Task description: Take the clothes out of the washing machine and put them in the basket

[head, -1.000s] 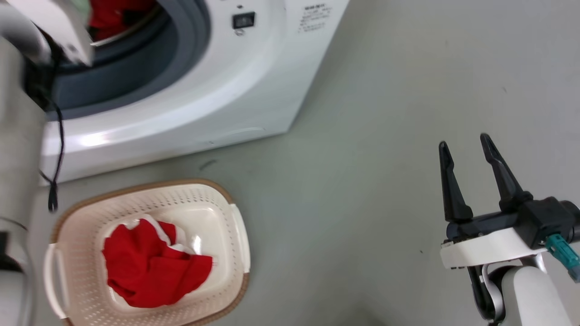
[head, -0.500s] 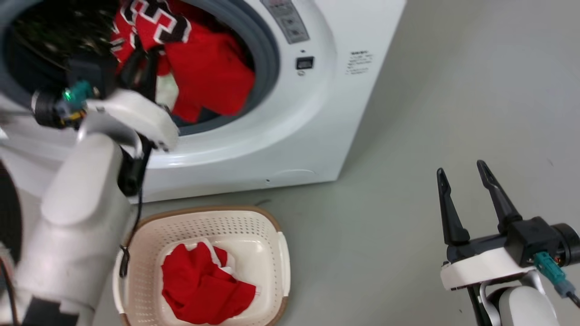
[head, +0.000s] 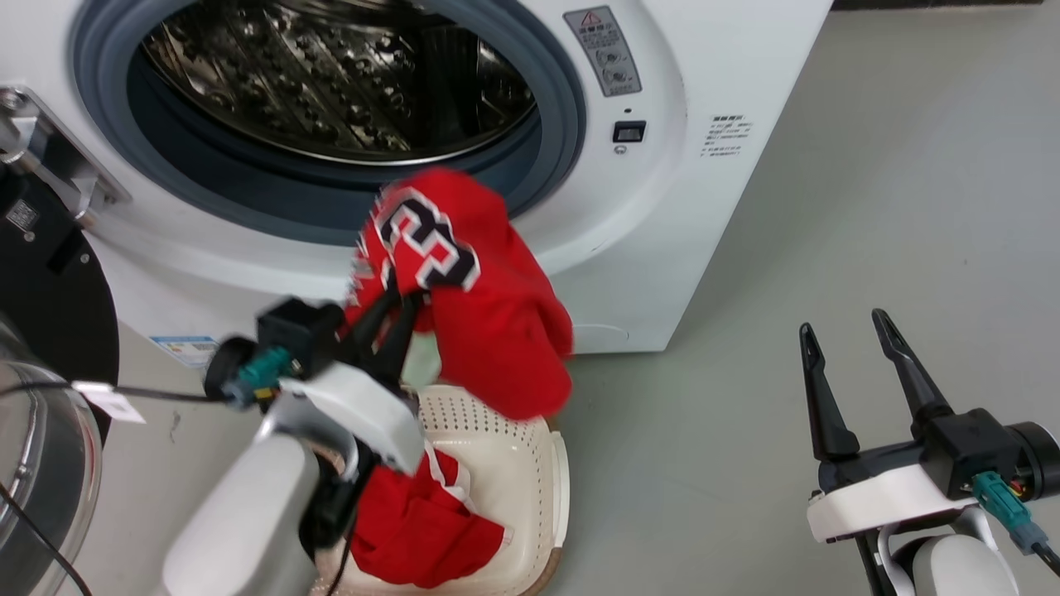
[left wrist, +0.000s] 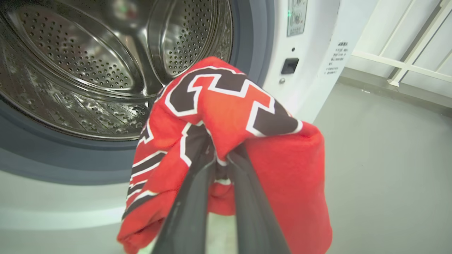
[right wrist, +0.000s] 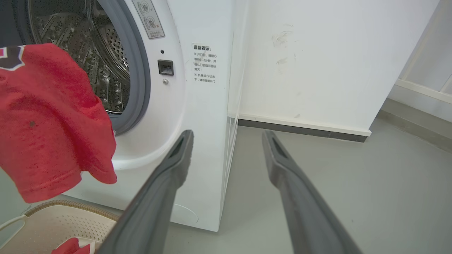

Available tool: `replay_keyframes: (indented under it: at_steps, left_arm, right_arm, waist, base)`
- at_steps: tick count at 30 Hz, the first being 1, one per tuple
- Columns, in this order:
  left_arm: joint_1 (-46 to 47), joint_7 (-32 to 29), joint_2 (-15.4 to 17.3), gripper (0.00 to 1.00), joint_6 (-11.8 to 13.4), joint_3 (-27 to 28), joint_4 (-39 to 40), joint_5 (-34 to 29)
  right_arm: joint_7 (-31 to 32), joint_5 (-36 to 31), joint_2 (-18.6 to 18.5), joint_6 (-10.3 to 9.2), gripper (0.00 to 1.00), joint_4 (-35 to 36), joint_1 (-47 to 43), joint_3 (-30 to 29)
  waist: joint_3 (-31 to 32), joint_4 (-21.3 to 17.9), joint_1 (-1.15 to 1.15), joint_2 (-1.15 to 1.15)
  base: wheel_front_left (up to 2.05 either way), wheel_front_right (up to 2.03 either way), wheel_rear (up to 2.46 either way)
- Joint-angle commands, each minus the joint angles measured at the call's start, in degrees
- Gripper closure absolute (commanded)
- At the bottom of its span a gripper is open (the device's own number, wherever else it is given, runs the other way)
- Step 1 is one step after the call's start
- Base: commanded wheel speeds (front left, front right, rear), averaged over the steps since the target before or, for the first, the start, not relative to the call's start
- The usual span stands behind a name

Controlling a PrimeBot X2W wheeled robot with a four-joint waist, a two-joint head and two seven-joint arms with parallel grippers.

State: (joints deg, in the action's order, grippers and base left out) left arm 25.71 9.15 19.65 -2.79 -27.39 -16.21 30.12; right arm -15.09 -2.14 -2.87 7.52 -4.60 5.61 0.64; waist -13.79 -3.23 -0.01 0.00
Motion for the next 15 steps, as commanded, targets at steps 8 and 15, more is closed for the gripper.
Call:
replay_keyframes:
  at_steps: [8, 15]
  left_arm:
    - [-3.52, -2.99, -1.26, 1.0, -1.43, -5.14, -5.11, -0.79]
    - [1.7, -2.08, -3.41, 1.0, -2.2, -7.69, -15.77, -2.76]
  right_arm:
    - [-0.11, -0.22, -0.02, -0.06, 0.0, 0.84, 2.64, 0.44]
    - [-0.11, 0.26, -0.01, -0.06, 0.0, 2.08, 4.87, 0.89]
  waist:
    - [-5.57, -1.2, 0.01, 0.0]
    - [-13.1, -3.51, 0.01, 0.0]
  base:
    - [0.0, 0.0, 0.0]
    - [0.0, 0.0, 0.0]
